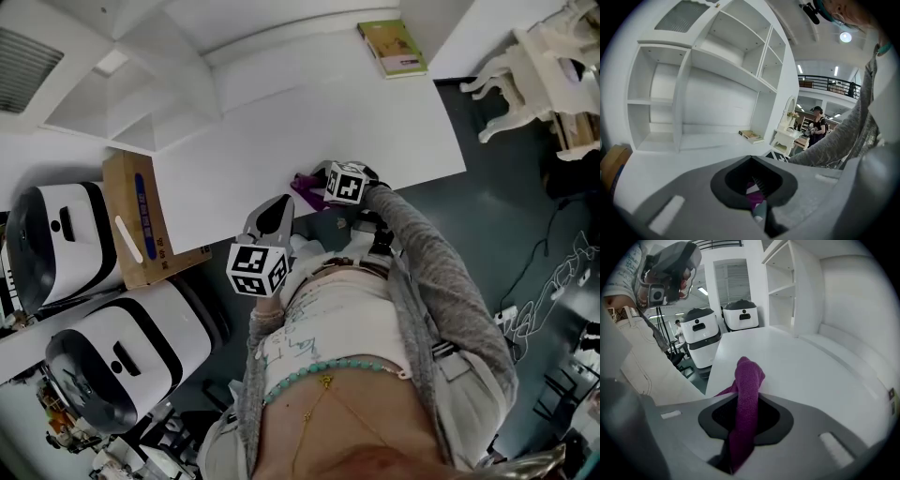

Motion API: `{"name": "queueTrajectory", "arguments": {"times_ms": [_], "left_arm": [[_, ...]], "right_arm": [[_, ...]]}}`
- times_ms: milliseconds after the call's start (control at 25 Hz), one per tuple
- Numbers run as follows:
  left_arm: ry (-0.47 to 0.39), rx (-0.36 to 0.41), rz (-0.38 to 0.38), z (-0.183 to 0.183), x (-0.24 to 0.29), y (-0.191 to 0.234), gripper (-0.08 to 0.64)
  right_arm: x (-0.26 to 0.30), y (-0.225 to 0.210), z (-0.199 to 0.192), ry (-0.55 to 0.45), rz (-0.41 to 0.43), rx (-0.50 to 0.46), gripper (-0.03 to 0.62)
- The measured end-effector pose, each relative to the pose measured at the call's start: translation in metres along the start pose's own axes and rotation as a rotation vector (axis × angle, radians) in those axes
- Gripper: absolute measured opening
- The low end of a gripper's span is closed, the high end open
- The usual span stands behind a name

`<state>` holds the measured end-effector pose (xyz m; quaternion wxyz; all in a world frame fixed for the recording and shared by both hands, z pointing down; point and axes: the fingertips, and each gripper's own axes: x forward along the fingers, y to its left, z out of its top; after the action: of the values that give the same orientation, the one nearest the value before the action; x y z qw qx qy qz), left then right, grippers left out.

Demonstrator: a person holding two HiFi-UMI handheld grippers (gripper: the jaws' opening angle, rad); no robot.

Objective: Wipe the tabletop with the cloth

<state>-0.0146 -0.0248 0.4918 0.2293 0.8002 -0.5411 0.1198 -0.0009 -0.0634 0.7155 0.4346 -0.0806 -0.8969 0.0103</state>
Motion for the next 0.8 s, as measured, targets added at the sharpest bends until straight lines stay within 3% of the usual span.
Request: {"name": "queueTrajectory", "arguments": {"times_ms": [800], "left_arm": [[0.0,0.042,-0.043,0.019,0.049,-0.047,0.0]], "right_arm": [[-0.048,-0.023,-0.068,0.019,0.012,0.049,0.095]]}}
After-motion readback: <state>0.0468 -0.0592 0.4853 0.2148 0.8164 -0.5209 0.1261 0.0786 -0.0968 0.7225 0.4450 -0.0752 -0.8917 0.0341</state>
